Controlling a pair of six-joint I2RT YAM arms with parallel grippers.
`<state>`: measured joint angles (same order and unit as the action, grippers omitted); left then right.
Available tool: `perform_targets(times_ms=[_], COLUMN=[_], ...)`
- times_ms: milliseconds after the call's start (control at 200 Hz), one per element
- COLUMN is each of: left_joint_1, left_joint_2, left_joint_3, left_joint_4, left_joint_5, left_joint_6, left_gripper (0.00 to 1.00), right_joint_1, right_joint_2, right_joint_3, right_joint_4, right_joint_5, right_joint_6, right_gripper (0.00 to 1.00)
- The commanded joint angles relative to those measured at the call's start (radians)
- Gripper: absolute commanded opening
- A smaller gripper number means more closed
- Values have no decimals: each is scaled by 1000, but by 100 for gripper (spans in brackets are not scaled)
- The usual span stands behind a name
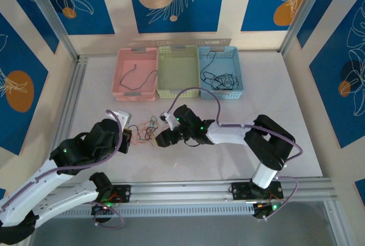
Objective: Untangle the cables
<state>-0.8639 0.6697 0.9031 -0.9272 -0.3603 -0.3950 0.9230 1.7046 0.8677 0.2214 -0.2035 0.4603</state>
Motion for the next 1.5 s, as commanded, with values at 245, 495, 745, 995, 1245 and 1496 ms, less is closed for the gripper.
perform_targets(times_ms=[245, 495, 745, 995, 1245, 1496], left_joint_1=[7, 5, 5, 5, 4, 2], left_joint_2=[-16, -30, -95, -245, -360, -407], left_joint_3=[-5, -9, 4, 25, 29, 37], left_joint_4=[13, 14, -23, -92, -119, -150], left_joint_5=[6, -5, -117, -308, -386, -442], left_joint_6=[-20, -23, -55, -119, -154, -184], left_gripper=[0, 0, 0, 0, 0, 0], right_joint_1=[38, 37, -64, -497, -834, -1069], right_joint_2=[55, -3, -240, -661, -911, -994], right_joint_3=[59, 25, -171, -465, -635, -639], right_joint_4=[-56, -63, 10, -50, -150, -324], right_joint_5=[-56, 35, 132, 201, 160, 125], right_joint_6=[-46, -48, 40, 321, 500, 522], right_gripper=[43, 0, 0, 0, 0, 0])
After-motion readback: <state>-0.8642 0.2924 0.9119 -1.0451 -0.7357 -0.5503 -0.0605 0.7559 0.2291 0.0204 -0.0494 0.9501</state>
